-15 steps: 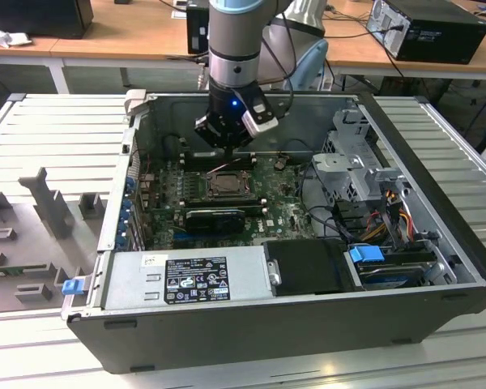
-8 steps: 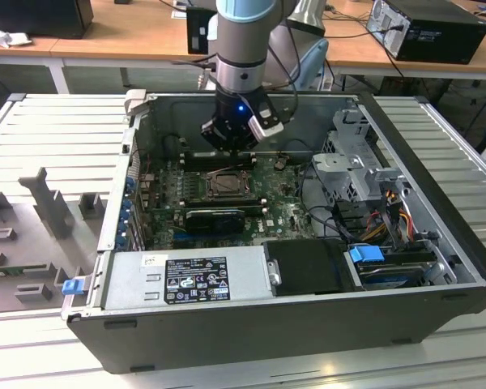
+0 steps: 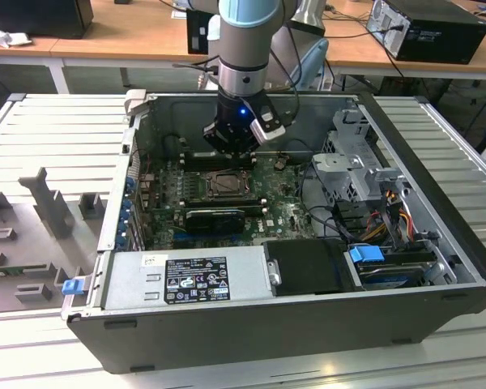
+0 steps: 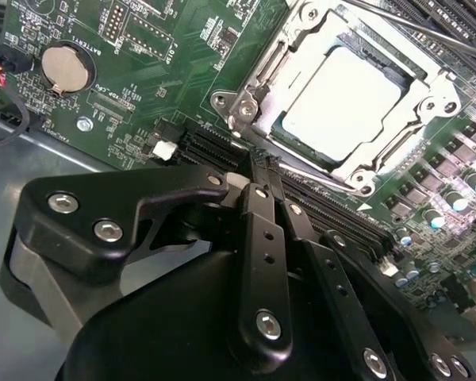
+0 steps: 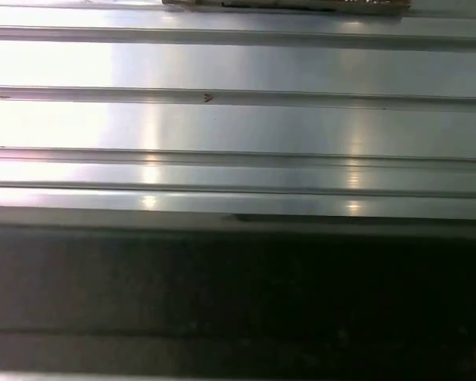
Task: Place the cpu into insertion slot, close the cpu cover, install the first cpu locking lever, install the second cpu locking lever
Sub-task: 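Install the first cpu locking lever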
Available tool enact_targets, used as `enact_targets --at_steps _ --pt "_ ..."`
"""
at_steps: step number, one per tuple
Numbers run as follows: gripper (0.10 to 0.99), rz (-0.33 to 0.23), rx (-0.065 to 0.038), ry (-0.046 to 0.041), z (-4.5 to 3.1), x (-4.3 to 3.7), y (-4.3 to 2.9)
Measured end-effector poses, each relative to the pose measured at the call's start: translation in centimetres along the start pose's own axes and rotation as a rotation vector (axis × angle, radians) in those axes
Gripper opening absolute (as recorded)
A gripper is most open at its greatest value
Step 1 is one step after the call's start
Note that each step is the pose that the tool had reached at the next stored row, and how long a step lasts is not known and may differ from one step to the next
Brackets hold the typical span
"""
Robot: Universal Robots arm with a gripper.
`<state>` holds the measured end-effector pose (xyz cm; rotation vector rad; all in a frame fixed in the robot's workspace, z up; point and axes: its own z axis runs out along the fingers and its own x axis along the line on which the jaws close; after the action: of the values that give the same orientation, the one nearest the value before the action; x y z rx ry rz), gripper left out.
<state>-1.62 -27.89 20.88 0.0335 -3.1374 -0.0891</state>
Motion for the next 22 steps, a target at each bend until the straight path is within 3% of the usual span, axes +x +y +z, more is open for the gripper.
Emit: enact_targets --at_steps 8,14,22 --pt "0.106 0.0 0.001 0.0 0.39 0.0 -0.04" --pt "0.106 0.0 0.011 0.0003 0.54 0.0 -0.05" --pt "0.106 0.0 0.011 0.0002 0.68 0.0 -0.06"
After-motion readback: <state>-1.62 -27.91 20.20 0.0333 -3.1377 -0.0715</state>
